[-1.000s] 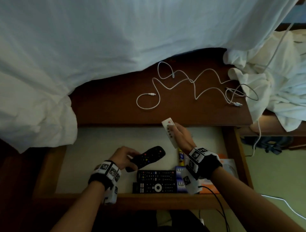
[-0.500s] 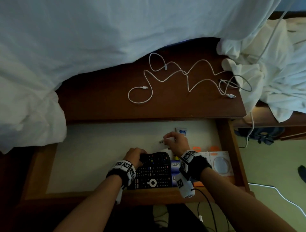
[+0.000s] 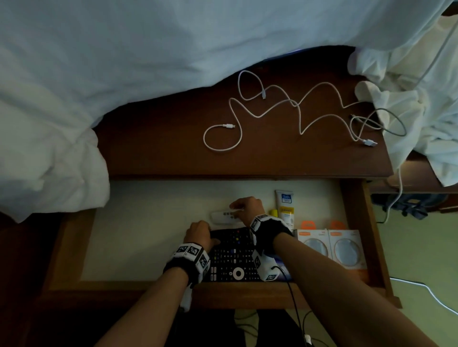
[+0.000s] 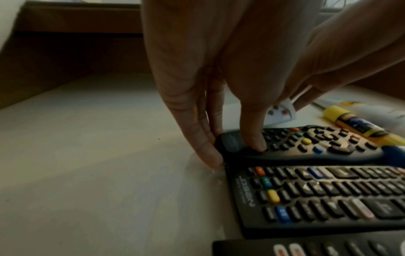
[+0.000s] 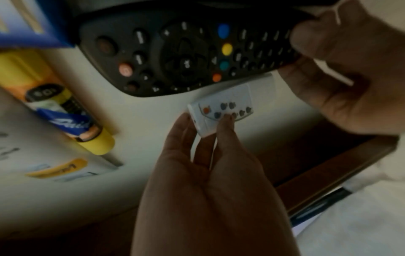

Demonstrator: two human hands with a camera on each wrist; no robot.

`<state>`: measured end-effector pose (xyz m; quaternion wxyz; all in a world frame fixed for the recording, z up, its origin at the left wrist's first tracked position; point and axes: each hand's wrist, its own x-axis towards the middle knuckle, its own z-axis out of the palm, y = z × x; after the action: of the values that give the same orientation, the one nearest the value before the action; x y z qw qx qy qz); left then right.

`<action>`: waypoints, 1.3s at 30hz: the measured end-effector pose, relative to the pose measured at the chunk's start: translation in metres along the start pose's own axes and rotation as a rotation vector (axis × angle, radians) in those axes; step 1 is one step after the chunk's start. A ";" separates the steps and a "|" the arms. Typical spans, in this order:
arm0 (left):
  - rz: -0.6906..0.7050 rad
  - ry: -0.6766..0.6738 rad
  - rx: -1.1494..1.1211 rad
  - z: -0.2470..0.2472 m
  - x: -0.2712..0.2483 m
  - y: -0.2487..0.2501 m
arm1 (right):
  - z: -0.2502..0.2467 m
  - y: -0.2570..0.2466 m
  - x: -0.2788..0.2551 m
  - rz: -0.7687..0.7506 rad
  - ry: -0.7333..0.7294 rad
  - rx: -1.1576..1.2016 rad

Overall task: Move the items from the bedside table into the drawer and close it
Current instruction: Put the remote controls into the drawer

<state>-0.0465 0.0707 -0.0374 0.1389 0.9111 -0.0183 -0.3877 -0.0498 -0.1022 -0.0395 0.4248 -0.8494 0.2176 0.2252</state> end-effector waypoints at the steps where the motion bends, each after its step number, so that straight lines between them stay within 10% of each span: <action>1: -0.021 0.001 -0.009 -0.001 0.001 0.001 | 0.004 0.000 0.003 -0.015 -0.025 -0.044; 13: -0.063 -0.087 0.041 -0.013 0.000 0.008 | 0.002 0.001 -0.006 -0.123 -0.065 -0.332; 24: 0.323 0.416 -0.063 -0.139 -0.027 0.144 | -0.148 -0.048 -0.027 -0.266 0.845 0.073; 30: 0.626 0.554 -0.177 -0.163 -0.021 0.218 | -0.216 -0.044 0.010 -0.029 0.455 -0.054; 39: 0.936 0.269 -0.101 -0.182 -0.007 0.266 | -0.253 -0.055 -0.036 -0.394 0.512 0.030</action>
<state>0.0976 -0.1400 0.1588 0.3436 0.8391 -0.3889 -0.1630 0.0022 -0.2727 0.1514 0.4042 -0.8979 0.1520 -0.0855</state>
